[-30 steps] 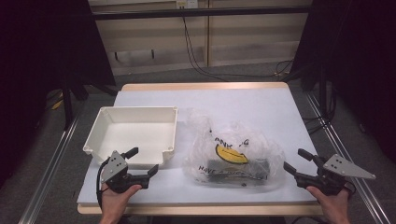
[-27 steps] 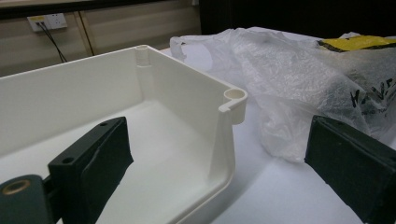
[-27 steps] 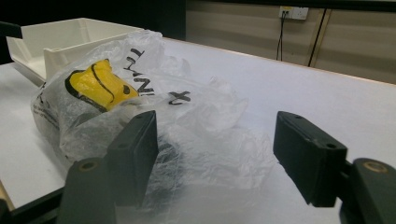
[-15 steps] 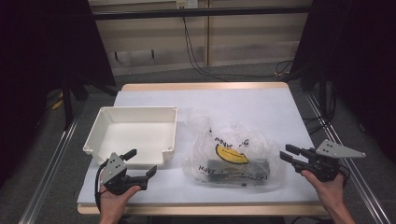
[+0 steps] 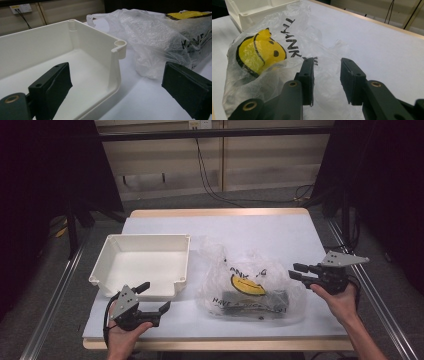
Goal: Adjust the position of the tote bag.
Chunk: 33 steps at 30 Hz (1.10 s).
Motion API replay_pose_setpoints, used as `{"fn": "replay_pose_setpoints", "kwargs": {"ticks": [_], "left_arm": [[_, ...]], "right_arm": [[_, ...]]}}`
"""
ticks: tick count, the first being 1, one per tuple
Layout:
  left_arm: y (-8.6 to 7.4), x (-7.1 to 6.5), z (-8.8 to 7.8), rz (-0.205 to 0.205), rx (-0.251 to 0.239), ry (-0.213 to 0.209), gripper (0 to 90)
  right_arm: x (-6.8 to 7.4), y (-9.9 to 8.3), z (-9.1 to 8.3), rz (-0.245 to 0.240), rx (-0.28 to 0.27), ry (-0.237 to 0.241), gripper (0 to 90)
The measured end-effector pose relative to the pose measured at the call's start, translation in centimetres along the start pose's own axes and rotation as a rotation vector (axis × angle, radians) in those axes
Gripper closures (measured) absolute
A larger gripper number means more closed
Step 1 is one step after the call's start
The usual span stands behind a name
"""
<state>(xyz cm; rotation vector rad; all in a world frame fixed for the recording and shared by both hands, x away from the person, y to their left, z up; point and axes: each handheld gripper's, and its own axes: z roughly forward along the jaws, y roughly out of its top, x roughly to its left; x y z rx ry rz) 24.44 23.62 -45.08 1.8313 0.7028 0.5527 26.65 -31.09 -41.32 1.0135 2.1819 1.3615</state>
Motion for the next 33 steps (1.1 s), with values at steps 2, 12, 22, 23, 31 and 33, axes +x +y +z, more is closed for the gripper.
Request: {"fn": "replay_pose_setpoints", "kwargs": {"ticks": [2,12,22,23,31,33], "left_arm": [[0.0,0.1,0.0,-0.006,-0.001,-0.001,8.2],[0.0,0.2,0.1,-0.008,0.004,-0.002,8.9],[0.1,0.3,0.1,0.0,0.005,0.004,8.7],[0.1,0.3,0.2,-0.005,0.004,0.003,8.6],[0.1,0.4,0.1,-0.004,0.004,-0.001,8.5],[0.0,0.5,0.1,-0.005,0.003,-0.002,8.6]], "right_arm": [[-0.4,0.4,0.5,0.004,-0.001,0.003,63.9],[-2.4,2.3,3.2,0.005,0.083,0.019,67.7],[-3.9,3.2,5.4,0.025,0.159,0.047,69.9],[-4.0,3.3,5.6,0.026,0.163,0.051,70.2],[-4.9,3.7,8.1,0.024,0.23,0.084,67.6],[-5.2,3.5,8.7,0.031,0.247,0.07,67.3]]}}
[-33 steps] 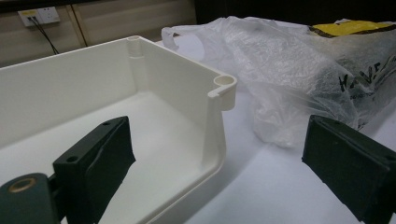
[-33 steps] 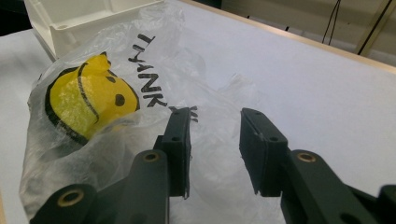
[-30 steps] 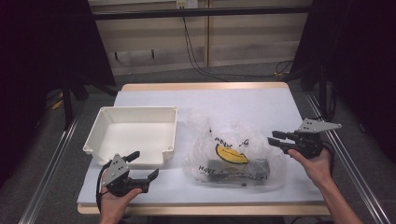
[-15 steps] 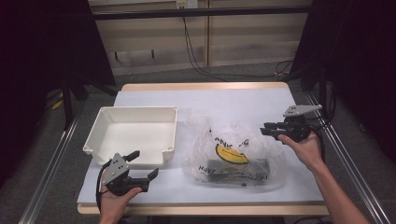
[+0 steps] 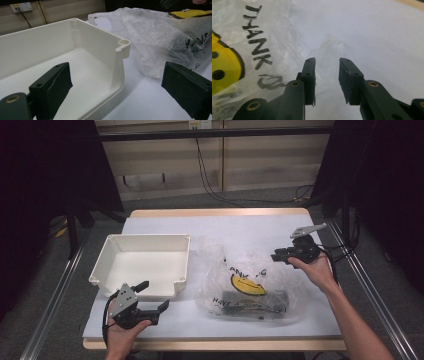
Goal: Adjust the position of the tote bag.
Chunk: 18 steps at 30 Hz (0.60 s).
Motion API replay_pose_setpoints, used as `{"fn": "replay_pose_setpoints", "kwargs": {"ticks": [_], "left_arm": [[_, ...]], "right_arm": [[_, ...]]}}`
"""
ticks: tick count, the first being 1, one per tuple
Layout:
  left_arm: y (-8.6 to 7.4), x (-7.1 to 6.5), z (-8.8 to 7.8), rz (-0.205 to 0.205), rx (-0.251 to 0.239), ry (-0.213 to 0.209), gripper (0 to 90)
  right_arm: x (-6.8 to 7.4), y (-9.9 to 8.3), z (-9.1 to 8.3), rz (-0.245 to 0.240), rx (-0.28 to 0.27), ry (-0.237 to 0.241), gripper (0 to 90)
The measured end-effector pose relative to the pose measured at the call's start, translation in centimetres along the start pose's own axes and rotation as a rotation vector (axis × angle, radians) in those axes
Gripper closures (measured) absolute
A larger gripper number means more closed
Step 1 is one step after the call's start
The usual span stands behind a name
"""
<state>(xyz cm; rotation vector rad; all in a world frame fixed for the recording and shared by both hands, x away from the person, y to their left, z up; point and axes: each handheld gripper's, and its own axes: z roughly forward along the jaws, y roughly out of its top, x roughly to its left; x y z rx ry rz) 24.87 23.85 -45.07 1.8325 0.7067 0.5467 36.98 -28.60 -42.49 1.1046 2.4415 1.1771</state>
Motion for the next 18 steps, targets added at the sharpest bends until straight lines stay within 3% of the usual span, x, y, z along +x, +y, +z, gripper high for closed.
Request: {"fn": "replay_pose_setpoints", "kwargs": {"ticks": [5,9,12,18], "left_arm": [[0.0,0.1,0.0,0.008,0.006,0.001,8.5],[0.0,-0.1,0.2,-0.009,-0.004,-0.006,8.6],[0.0,0.0,0.2,0.011,0.013,-0.007,8.5],[0.0,0.0,0.1,0.008,0.019,0.0,8.5]], "right_arm": [[-1.0,0.1,0.9,0.023,0.022,0.0,66.0],[-1.7,0.3,1.6,0.048,0.039,0.001,58.6],[-1.7,0.5,2.5,0.054,0.061,0.005,57.9],[-1.6,1.1,3.8,0.047,0.085,0.023,56.7]]}}
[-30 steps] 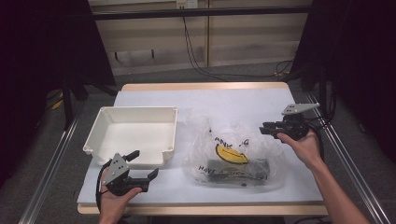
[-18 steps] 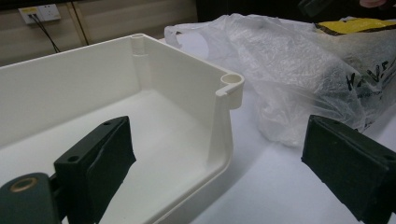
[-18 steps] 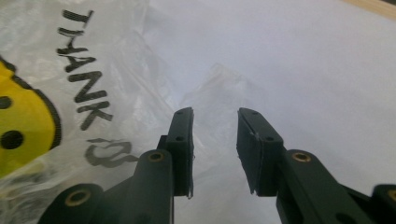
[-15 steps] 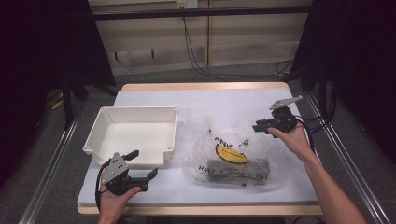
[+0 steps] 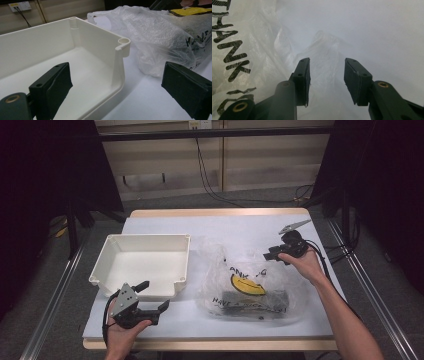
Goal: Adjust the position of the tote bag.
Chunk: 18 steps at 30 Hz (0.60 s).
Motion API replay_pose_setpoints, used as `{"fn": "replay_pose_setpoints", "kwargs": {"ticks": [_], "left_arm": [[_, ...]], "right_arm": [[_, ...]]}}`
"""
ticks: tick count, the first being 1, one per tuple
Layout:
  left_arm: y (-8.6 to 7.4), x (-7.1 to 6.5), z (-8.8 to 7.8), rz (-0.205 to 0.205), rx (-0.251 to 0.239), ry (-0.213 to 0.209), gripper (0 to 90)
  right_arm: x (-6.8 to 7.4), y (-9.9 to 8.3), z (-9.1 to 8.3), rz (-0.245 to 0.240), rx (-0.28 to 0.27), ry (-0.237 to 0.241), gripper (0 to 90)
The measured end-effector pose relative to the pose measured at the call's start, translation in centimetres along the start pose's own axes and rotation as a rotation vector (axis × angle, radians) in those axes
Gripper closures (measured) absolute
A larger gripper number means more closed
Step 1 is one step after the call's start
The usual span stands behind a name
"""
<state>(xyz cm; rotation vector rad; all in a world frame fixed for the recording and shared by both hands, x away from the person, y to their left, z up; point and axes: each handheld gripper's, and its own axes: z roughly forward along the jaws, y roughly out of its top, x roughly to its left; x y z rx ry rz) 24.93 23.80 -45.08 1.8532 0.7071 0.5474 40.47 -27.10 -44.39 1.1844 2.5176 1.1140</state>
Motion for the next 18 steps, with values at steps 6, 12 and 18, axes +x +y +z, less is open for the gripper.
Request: {"fn": "replay_pose_setpoints", "kwargs": {"ticks": [6,12,18], "left_arm": [[-0.1,0.1,0.0,0.002,-0.004,-0.006,8.5],[-0.1,0.0,0.1,-0.004,-0.001,-0.003,8.5],[-0.1,0.1,0.1,0.001,0.001,-0.011,8.5]], "right_arm": [[-0.3,0.2,1.3,0.007,0.034,0.003,49.9],[-0.3,-0.1,2.8,0.02,0.081,0.015,48.0],[0.1,-0.4,3.7,-0.02,0.109,-0.016,49.5]]}}
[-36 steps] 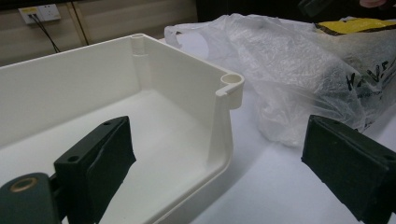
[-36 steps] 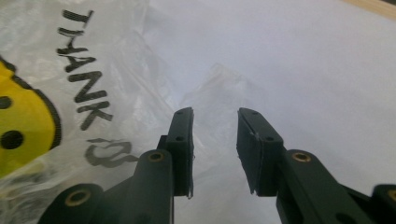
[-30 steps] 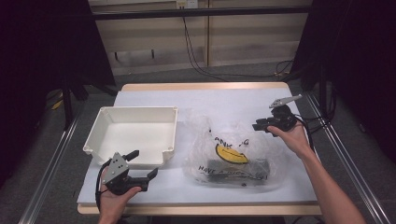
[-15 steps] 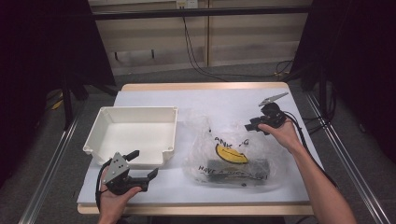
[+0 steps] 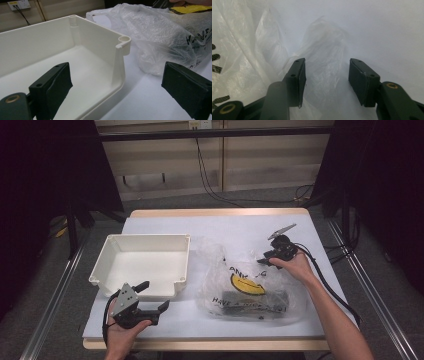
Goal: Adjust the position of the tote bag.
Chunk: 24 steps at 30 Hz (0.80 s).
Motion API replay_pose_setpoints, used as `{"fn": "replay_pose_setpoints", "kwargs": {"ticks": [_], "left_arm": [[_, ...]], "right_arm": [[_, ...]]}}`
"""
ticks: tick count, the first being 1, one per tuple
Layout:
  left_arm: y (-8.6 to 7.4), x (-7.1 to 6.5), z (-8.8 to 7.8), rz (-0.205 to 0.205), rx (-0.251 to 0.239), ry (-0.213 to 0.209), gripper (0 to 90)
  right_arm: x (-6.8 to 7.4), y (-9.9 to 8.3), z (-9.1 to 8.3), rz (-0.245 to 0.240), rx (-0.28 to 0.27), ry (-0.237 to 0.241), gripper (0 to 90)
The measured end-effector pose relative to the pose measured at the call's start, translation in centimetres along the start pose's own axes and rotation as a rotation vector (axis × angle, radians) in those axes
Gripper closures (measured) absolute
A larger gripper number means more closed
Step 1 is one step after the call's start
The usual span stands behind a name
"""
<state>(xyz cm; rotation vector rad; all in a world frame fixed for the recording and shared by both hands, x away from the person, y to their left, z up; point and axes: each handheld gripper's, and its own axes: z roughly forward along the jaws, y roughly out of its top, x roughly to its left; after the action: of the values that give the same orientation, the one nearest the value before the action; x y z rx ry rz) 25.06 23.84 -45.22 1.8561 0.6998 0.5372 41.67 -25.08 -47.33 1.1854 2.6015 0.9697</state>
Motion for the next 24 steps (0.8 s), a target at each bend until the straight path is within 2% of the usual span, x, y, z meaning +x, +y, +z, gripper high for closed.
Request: {"fn": "replay_pose_setpoints", "kwargs": {"ticks": [2,5,6,7,10,15,20,24], "left_arm": [[0.0,0.0,0.0,0.003,0.003,0.004,8.5],[0.0,-0.1,-0.1,0.008,0.012,0.011,8.5],[0.0,-0.1,-0.1,0.007,0.012,0.01,8.5],[0.0,-0.1,-0.1,0.007,0.012,0.01,8.5],[0.0,-0.1,-0.1,-0.004,-0.001,0.003,8.2],[0.0,-0.1,-0.1,-0.006,-0.004,0.004,8.1],[0.0,-0.1,-0.1,-0.006,-0.002,0.007,8.1],[0.0,-0.1,-0.1,0.0,0.006,0.006,8.1]], "right_arm": [[0.1,0.0,0.0,-0.011,0.0,-0.02,53.7],[0.2,-0.1,0.0,-0.014,-0.002,-0.061,64.6],[0.2,-0.1,-0.1,-0.001,-0.001,-0.062,72.0],[0.1,-0.2,0.0,0.008,-0.01,-0.037,78.0],[0.1,-0.2,0.1,0.013,-0.018,-0.007,90.0],[0.0,-0.1,-0.5,0.029,-0.051,0.029,90.0],[-0.2,-0.1,-1.7,0.046,-0.117,0.05,90.0],[-0.6,-0.4,-2.7,0.08,-0.164,0.068,90.0]]}}
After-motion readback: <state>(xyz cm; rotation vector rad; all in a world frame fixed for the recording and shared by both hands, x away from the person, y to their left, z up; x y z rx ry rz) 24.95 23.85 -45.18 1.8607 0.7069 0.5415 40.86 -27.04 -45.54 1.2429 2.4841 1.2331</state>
